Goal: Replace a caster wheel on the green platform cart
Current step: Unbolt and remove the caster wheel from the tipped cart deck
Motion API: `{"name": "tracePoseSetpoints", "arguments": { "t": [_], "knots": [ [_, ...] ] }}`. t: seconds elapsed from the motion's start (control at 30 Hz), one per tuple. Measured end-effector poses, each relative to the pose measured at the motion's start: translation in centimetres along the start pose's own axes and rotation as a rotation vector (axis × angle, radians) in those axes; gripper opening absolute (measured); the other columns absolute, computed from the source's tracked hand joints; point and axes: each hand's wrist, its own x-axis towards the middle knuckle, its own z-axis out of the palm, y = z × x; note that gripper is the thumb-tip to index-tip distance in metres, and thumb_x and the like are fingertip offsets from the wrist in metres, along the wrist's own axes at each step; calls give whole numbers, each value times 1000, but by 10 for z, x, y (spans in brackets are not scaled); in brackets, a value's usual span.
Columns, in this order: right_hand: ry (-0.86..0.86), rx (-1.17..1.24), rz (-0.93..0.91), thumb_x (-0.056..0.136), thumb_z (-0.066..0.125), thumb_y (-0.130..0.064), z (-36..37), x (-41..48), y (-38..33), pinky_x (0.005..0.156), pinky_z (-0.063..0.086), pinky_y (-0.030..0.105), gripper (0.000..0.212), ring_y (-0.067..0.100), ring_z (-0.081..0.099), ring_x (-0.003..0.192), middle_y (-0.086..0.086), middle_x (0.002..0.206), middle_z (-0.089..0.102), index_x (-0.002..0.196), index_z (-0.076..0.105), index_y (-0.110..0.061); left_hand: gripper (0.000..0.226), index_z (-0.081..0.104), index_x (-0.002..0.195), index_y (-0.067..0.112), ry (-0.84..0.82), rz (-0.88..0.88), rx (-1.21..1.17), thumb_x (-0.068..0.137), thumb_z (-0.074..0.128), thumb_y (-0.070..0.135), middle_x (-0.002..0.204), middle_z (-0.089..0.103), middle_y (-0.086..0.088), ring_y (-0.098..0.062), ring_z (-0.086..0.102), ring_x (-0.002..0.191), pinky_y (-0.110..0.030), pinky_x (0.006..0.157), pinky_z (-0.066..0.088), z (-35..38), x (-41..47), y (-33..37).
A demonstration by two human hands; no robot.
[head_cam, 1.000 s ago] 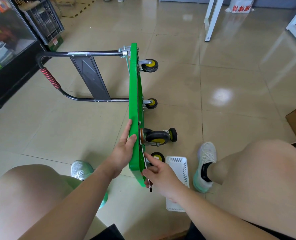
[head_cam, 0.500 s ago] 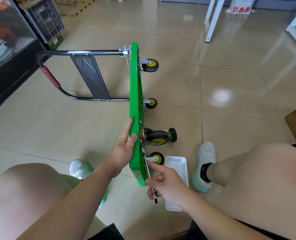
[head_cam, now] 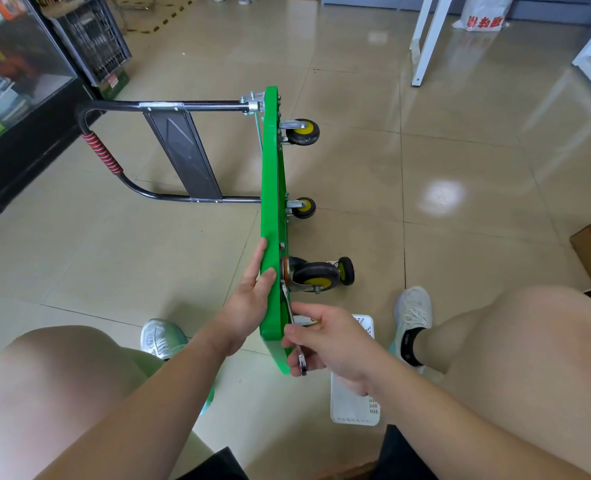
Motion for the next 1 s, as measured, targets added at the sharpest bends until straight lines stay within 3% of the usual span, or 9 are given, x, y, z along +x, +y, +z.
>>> {"name": "tracePoseSetpoints", "arguments": {
  "t": [0.2, 0.37, 0.5, 0.7, 0.9, 1.0],
  "knots": [
    [-7, 61, 45, 98, 63, -7, 2, 14, -12, 54, 55, 30, 34, 20, 62, 56, 15, 84, 61, 131, 58, -1, 53, 28, 130, 81, 5, -15, 10, 113, 35, 31, 147, 55, 12, -13, 63, 124, -41, 111, 48, 0, -2, 3],
    [-10, 13, 87, 94, 67, -4, -8, 19, 0, 59, 55, 35, 46, 25, 59, 58, 12, 78, 64, 137, 59, -18, 53, 27, 131, 82, 0, -14, -15, 113, 35, 33, 151, 52, 10, -14, 62, 127, -44, 111, 49, 0, -1, 2],
    [26, -123, 26, 95, 65, -4, -15, 24, 22, 65, 54, 39, 53, 24, 62, 58, 9, 77, 71, 142, 55, -26, 49, 25, 134, 84, -3, -11, 0, 101, 41, 51, 153, 51, 8, -22, 61, 129, -52, 109, 49, -2, 0, -1],
    [114, -291, -78, 95, 62, -1, -12, 32, 46, 63, 53, 27, 59, 15, 62, 55, 1, 66, 72, 145, 48, -30, 50, 26, 134, 83, -13, -10, -11, 97, 41, 52, 152, 52, 10, -21, 60, 129, -53, 110, 48, -2, 0, -2],
    [182, -289, -134, 97, 54, 4, -14, 47, 60, 59, 46, 12, 56, 2, 65, 67, -1, 96, 78, 135, 56, -37, 49, 27, 133, 82, -27, -18, -36, 109, 37, 41, 153, 49, 9, -21, 58, 131, -52, 111, 48, -2, 0, -1],
    [199, -341, -147, 98, 54, 2, -16, 49, 63, 67, 49, 13, 58, 4, 69, 79, -3, 102, 78, 132, 57, -44, 50, 27, 133, 82, -25, -23, -38, 111, 37, 39, 152, 49, 10, -21, 59, 129, -52, 109, 49, -2, -1, -1]
  ]
}}
